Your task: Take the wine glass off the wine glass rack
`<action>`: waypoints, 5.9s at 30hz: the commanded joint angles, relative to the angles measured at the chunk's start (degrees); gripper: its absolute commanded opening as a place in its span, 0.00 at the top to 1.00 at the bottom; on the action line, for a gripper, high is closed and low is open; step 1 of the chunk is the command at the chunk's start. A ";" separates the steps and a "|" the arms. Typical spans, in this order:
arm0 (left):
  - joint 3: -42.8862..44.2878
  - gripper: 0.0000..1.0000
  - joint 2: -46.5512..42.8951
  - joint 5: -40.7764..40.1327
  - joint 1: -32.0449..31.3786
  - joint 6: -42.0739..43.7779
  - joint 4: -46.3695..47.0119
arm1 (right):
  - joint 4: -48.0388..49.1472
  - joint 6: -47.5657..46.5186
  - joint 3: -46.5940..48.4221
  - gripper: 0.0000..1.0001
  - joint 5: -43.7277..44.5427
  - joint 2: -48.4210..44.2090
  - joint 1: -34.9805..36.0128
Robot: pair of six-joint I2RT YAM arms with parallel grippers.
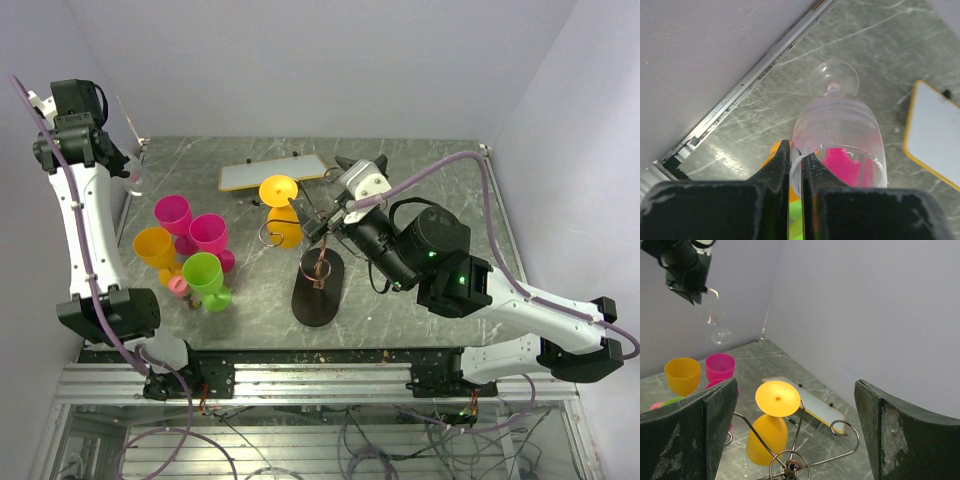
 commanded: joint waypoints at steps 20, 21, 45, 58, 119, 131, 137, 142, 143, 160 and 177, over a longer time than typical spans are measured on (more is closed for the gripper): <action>-28.50 0.93 0.14 1.80 5.75 7.17 15.46 | -10.15 -3.30 5.95 0.00 -9.67 3.41 0.17; -29.95 0.93 -0.16 2.86 6.22 7.21 16.28 | -10.10 -3.05 5.83 0.00 -9.78 3.33 0.13; -36.81 0.79 -1.86 1.29 8.17 6.65 18.92 | -13.24 -4.55 8.03 0.00 -14.47 5.65 0.13; -26.84 0.35 -7.73 -1.80 8.31 6.49 9.76 | -21.75 -10.33 8.95 0.00 -15.91 6.50 0.12; -33.04 0.46 -21.31 33.94 -34.83 -19.93 28.94 | -16.39 -7.14 2.43 0.04 -26.17 -5.12 -18.42; -29.92 0.81 -19.89 32.52 -35.37 -18.66 23.84 | -14.78 -7.60 0.37 0.04 -25.79 -7.23 -18.64; -28.78 0.84 -20.76 32.07 -35.45 -19.64 23.35 | -13.68 -7.97 -0.69 0.04 -24.90 -7.64 -18.77; -30.47 0.88 -21.68 33.85 -35.45 -23.47 27.22 | -12.97 -7.63 -1.20 0.02 -24.90 -8.74 -18.86; -30.83 0.89 -21.91 34.13 -35.43 -24.43 28.37 | -13.29 -7.54 -1.11 0.03 -25.03 -8.82 -18.86; -33.30 0.93 -21.21 32.79 -35.45 -37.25 38.81 | -14.28 -6.62 -1.17 0.02 -24.66 -11.45 -18.86; -39.48 0.93 -24.07 42.20 -35.45 -41.98 44.52 | -15.04 -6.38 -1.89 0.02 -25.98 -12.28 -18.86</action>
